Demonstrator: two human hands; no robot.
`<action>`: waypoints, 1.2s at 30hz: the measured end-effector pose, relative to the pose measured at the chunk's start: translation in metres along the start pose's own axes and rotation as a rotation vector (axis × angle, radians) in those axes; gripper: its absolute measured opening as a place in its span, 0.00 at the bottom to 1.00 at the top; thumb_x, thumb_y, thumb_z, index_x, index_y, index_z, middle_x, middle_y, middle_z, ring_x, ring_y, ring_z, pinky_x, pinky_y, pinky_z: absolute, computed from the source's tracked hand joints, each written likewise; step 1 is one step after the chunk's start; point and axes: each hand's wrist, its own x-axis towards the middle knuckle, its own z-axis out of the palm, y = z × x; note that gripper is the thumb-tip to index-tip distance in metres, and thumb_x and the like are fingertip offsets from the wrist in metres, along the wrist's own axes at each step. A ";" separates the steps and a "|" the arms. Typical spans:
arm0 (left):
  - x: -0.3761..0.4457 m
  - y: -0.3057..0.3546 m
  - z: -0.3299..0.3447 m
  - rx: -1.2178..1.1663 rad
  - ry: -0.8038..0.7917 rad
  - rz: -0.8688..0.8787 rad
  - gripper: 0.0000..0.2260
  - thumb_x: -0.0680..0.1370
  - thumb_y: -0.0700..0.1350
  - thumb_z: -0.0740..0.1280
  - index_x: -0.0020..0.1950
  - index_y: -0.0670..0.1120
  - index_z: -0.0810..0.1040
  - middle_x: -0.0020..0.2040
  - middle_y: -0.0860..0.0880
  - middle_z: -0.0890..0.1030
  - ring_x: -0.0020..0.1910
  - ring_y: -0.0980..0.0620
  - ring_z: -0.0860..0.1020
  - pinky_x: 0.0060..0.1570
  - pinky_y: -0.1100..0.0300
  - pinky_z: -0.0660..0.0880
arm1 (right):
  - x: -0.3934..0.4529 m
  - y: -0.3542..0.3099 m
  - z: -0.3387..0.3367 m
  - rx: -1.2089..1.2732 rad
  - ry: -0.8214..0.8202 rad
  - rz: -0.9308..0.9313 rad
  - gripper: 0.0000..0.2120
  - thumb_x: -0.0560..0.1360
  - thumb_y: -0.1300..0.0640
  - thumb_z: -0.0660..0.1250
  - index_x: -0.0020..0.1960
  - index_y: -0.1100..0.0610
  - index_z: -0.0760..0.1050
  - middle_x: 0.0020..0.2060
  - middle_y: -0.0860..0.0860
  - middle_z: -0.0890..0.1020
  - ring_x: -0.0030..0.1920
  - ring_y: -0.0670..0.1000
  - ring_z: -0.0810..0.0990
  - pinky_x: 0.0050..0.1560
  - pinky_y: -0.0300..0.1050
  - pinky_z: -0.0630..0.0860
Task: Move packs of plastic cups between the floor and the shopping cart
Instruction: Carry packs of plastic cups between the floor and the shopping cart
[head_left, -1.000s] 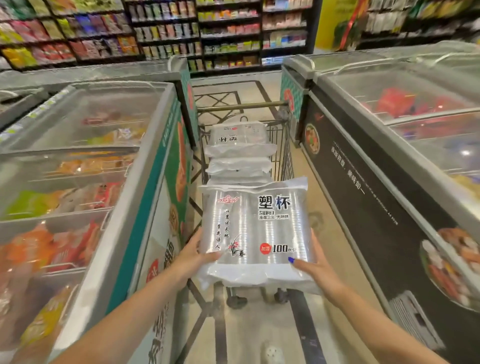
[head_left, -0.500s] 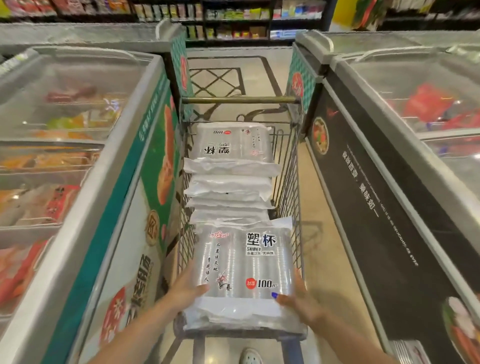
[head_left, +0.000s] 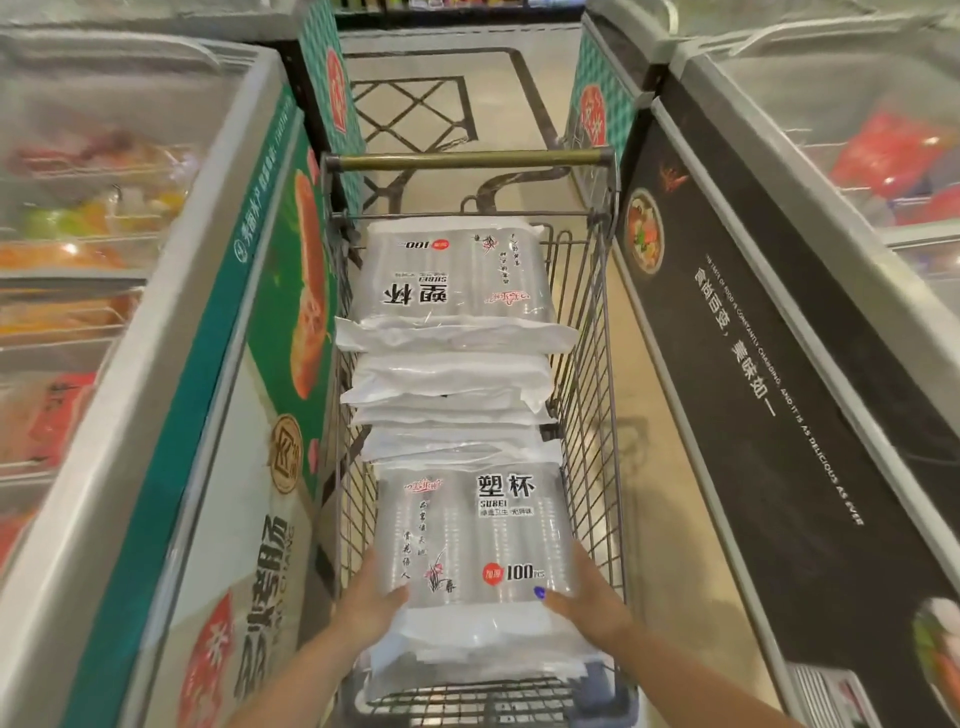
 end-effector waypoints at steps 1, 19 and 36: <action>0.005 0.002 0.000 0.014 0.009 0.014 0.38 0.79 0.46 0.66 0.80 0.52 0.44 0.80 0.51 0.52 0.78 0.49 0.51 0.76 0.48 0.49 | 0.001 -0.007 0.000 -0.004 0.016 0.006 0.48 0.64 0.36 0.77 0.76 0.42 0.56 0.70 0.39 0.69 0.70 0.45 0.68 0.70 0.45 0.65; -0.018 0.057 -0.039 0.294 0.262 0.284 0.34 0.78 0.54 0.67 0.79 0.47 0.55 0.78 0.48 0.58 0.77 0.48 0.58 0.74 0.52 0.56 | -0.032 -0.086 -0.011 -0.441 0.199 -0.194 0.38 0.71 0.39 0.71 0.75 0.47 0.60 0.67 0.45 0.72 0.66 0.50 0.73 0.64 0.50 0.72; -0.290 -0.010 -0.138 0.750 0.670 0.361 0.44 0.68 0.75 0.61 0.79 0.54 0.55 0.79 0.49 0.56 0.76 0.45 0.58 0.74 0.47 0.59 | -0.226 -0.228 0.111 -1.056 0.143 -0.932 0.47 0.72 0.31 0.64 0.80 0.51 0.48 0.79 0.53 0.54 0.78 0.55 0.53 0.76 0.51 0.51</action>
